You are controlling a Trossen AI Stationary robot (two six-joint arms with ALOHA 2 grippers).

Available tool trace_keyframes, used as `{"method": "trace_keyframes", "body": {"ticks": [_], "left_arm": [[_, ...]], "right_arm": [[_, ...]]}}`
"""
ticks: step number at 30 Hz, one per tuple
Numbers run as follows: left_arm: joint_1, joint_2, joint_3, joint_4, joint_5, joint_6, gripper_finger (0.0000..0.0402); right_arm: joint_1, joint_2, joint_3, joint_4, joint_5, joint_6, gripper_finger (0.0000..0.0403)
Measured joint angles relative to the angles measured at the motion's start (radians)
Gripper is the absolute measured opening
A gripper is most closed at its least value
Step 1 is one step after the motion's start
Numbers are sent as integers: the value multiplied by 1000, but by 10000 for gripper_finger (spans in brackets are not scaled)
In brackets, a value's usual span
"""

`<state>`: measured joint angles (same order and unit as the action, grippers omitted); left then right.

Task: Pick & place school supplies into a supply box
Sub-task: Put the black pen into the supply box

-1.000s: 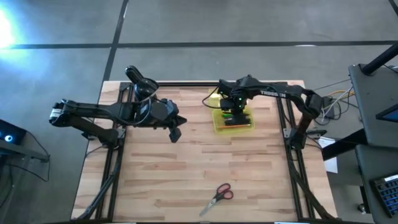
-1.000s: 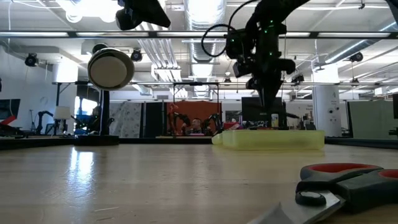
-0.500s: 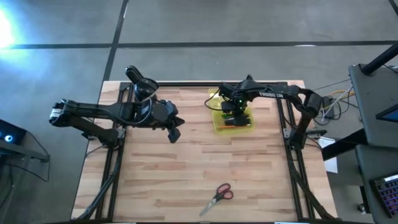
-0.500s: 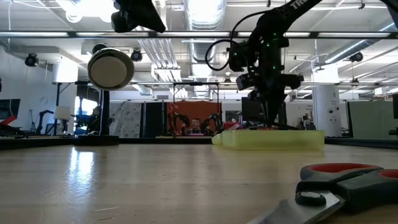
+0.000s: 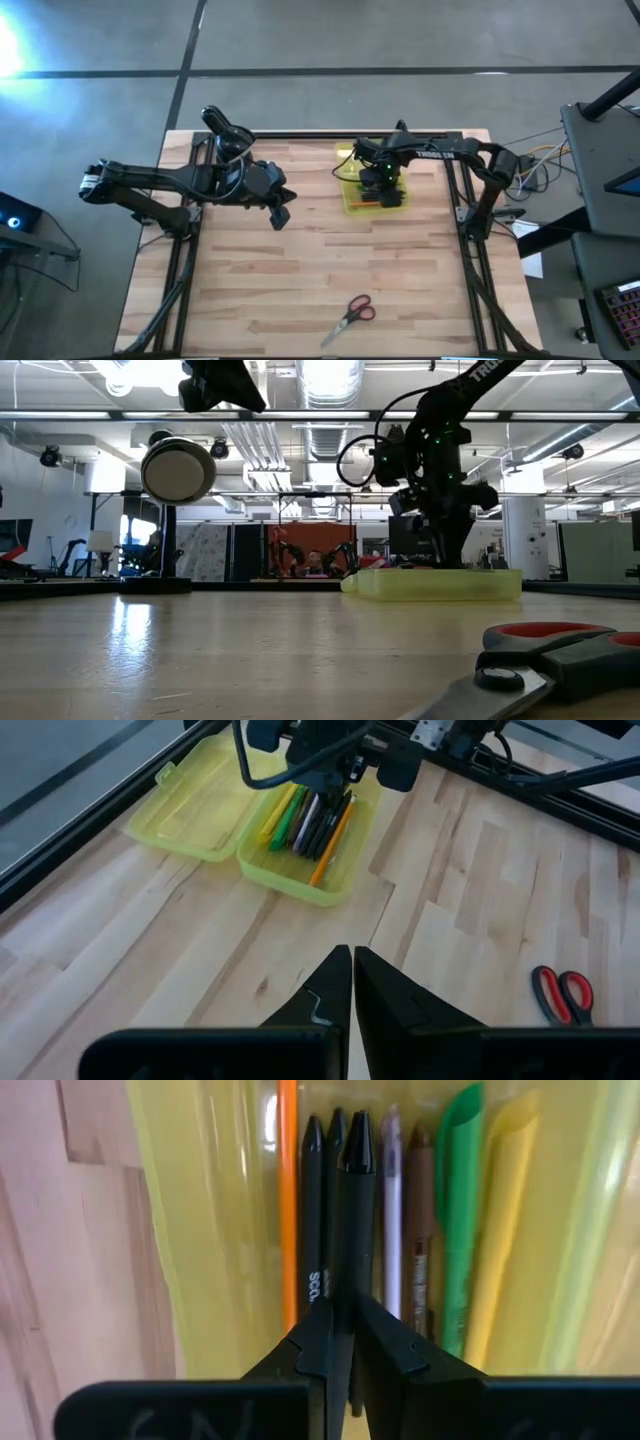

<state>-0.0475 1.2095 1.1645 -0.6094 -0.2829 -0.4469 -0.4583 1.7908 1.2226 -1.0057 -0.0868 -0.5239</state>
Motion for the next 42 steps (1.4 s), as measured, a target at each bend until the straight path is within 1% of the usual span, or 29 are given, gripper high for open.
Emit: {"method": "trace_keyframes", "body": {"ticks": [14, 21, 28, 36, 38, 42], "left_arm": [[0, 0, 0, 0, 4, 5, 0], [0, 0, 0, 1, 9, 5, 0], [-2, 0, 0, 2, 21, 3, 0], [-1, 0, 0, 3, 23, 2, 0], [-1, 0, 0, 2, 23, 2, 0], [-1, 0, 0, 1, 24, 3, 0]], "right_arm": [[8, -2, -72, 68, -1, -30, 18], [9, -2, -92, 98, 0, -34, 26], [9, -2, -94, 99, 1, -34, 28], [11, -2, -55, 72, -4, -41, 29], [14, -2, -52, 57, -16, -57, 33], [20, -2, -55, 42, -8, -64, 53]]}}
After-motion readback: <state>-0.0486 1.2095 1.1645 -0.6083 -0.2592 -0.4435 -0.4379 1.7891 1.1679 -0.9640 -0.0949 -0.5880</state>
